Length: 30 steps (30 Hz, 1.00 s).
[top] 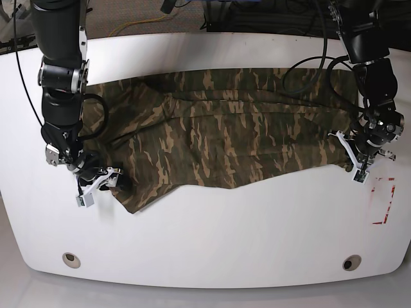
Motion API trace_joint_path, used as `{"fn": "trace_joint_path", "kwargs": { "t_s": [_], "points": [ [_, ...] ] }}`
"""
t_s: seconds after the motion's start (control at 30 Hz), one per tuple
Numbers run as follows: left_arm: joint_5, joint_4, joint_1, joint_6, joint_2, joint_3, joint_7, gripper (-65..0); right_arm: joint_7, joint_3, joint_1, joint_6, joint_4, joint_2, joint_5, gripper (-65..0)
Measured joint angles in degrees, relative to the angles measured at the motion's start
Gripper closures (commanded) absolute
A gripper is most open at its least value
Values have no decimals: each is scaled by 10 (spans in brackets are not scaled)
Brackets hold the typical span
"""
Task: Fold the T-shirt properly
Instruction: 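Pull the right gripper's corner outward while the left holds its corner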
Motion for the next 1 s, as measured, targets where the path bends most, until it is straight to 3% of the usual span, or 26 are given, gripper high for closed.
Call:
{"fn": "trace_joint_path", "kwargs": {
  "t_s": [0.13, 0.2, 0.47, 0.5, 0.73, 1.0],
  "points": [
    [0, 0, -1, 0, 0, 0, 0, 0, 22, 5, 11, -11, -13, -18, -48, -466],
    [-2, 0, 0, 0, 0, 0, -2, 0, 27, 4, 11, -5, -13, -28, -53, -420],
    [0, 0, -3, 0, -2, 0, -2, 0, 23, 4, 9, -6, -14, -38, -68, -17],
    [0, 0, -3, 0, -2, 0, -2, 0, 22, 4, 9, -6, -14, -37, -68, 0],
    [2, 0, -26, 0, 4, 0, 4, 0, 0, 3, 1, -7, 28, -37, -70, 0],
    [-3, 0, -69, 0, 4, 0, -2, 0, -128, 4, -2, -1, 201, -18, -68, 0]
  ]
}}
